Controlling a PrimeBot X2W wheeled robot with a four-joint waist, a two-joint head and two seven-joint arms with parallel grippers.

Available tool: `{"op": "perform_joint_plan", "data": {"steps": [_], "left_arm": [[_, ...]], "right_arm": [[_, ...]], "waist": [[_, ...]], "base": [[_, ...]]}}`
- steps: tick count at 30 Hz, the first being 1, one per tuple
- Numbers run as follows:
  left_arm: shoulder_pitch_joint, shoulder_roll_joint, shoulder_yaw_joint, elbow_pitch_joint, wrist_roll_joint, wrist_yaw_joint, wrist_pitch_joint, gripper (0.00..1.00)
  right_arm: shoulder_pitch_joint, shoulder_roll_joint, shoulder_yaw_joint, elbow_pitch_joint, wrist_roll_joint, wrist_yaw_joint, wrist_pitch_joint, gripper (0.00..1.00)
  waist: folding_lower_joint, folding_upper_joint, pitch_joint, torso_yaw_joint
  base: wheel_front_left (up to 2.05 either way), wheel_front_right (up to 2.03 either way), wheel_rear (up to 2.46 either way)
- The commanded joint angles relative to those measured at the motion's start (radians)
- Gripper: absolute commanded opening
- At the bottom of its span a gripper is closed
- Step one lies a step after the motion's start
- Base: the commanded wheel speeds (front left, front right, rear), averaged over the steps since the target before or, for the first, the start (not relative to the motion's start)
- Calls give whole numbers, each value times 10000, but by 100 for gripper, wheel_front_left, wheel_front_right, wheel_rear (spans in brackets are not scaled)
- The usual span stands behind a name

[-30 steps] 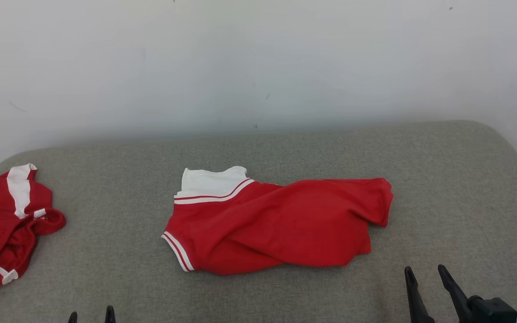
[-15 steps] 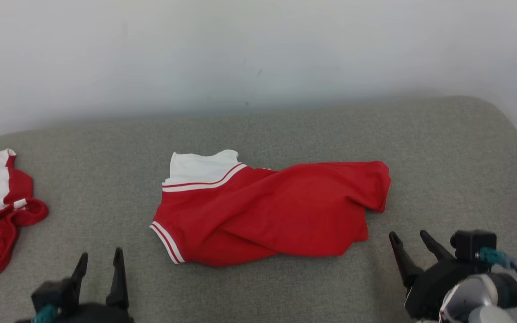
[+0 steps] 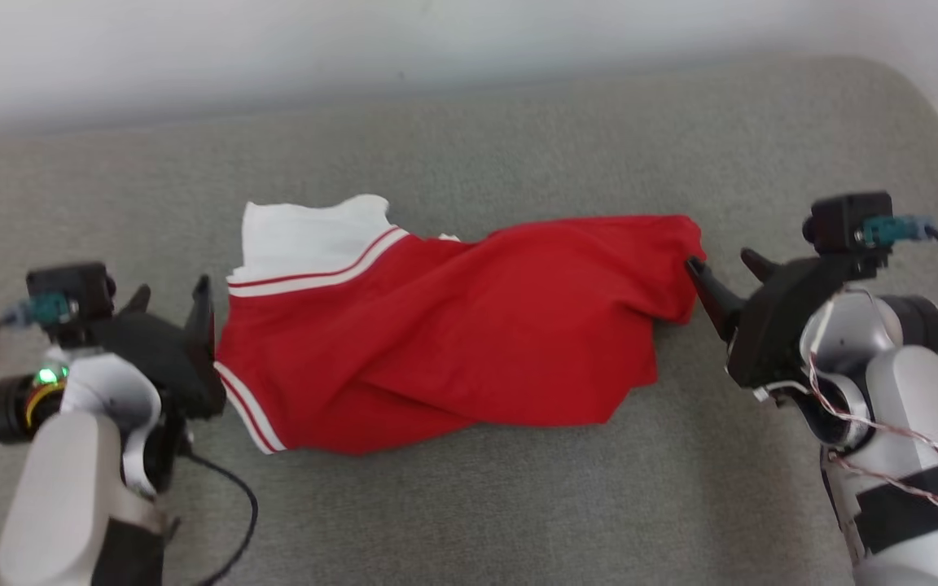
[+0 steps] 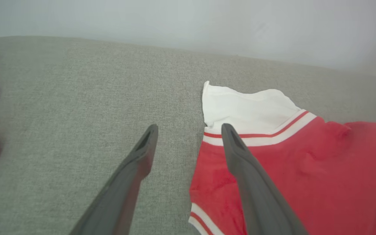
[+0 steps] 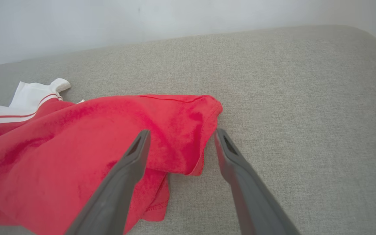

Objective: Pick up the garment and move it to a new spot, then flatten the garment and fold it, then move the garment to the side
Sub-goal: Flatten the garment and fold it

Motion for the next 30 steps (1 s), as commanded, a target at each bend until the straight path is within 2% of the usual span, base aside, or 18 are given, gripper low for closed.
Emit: {"op": "perform_joint_plan", "data": {"steps": [1,13,22,24,30], "left_arm": [[-545,112,34,252,-92,143,445,100],[-2758,685,-124,1424,164,681,1777,100],[-3382,1149,-642,2118,804,942,1945,100],[-3490,1291,-750,2256,935,919,1921,100],[-3502,1200,-1000,2566,908,739,2074,100]], "right_arm": [[-383,71,128,156,79,7,141,100],[-1811,118,616,680,180,7,327,100],[-2032,250,861,893,256,6,143,100],[-2064,265,932,891,299,7,138,100],[-2174,185,1019,828,377,7,234,100]], "waist": [[-3,-3,777,-579],[-3,-3,1772,-1227],[-3,-3,2148,-1481],[-3,-3,2213,-1537],[-3,-3,2405,-1600]], "base": [[0,0,0],[0,0,0],[0,0,0],[0,0,0],[0,0,0]]}}
